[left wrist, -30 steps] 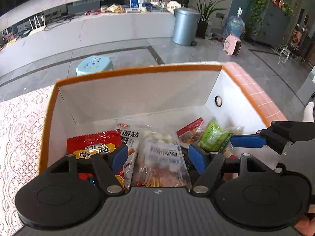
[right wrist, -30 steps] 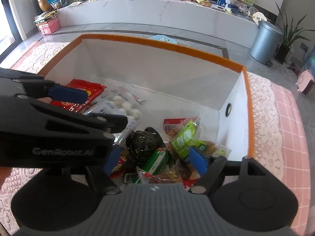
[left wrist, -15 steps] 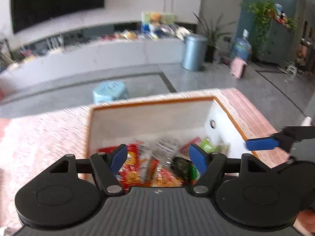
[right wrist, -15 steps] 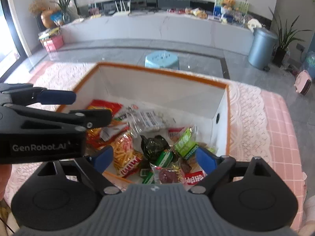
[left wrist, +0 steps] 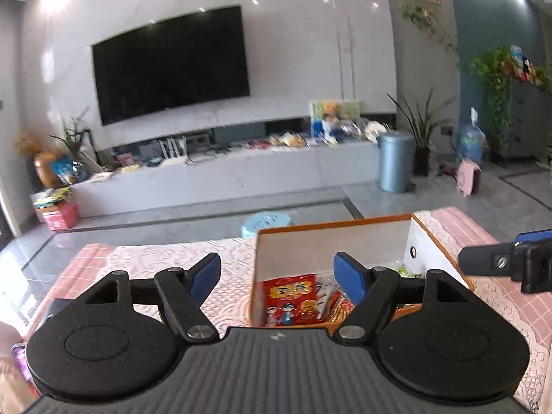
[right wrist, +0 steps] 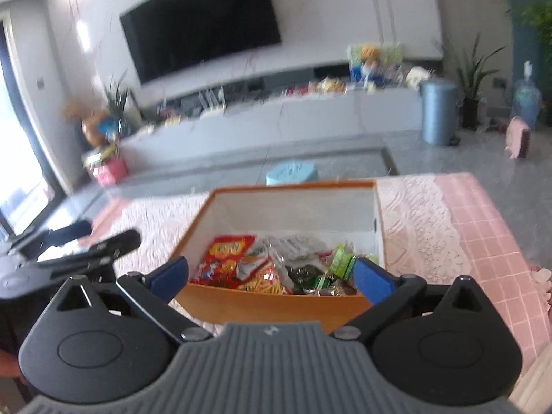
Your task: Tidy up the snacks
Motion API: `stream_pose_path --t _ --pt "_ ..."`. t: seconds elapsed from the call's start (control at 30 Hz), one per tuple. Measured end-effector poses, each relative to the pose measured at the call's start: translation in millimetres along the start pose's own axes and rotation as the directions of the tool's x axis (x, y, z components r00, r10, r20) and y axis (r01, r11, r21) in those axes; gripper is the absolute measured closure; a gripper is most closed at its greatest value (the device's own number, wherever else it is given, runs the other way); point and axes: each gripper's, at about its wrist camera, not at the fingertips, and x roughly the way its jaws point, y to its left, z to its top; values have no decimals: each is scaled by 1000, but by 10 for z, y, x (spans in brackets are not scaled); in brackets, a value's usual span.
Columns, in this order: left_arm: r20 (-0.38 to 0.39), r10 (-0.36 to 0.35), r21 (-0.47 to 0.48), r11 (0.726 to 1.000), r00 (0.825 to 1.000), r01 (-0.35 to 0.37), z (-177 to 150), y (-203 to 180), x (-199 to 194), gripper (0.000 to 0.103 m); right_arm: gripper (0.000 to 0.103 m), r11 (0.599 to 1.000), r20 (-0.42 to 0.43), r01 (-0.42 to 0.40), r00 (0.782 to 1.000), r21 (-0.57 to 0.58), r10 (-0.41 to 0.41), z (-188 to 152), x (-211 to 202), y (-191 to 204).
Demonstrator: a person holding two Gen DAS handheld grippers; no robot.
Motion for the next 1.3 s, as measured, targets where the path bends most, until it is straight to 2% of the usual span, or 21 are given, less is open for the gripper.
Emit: stream_pose_path --t 0.2,0.4,0.6,1.0,1.3 --pt "41 40 -31 999 998 -38 -111 19 -225 13 4 999 164 39 986 -5 -38 -358 -435 247" --pt "28 31 -39 999 999 -30 -292 55 -315 13 4 994 253 107 963 -33 -95 -674 -661 449" --pt "-45 11 -53 999 999 -14 -416 115 -269 13 4 991 222 121 969 -65 -104 -851 -610 516" --pt "-121 -3 -50 999 993 -3 -671 119 -136 12 4 987 94 160 983 -20 -157 -1056 -161 356" --pt "-163 -11 -26 1000 987 7 -739 67 -73 12 4 983 70 178 982 -35 -175 -1139 17 306"
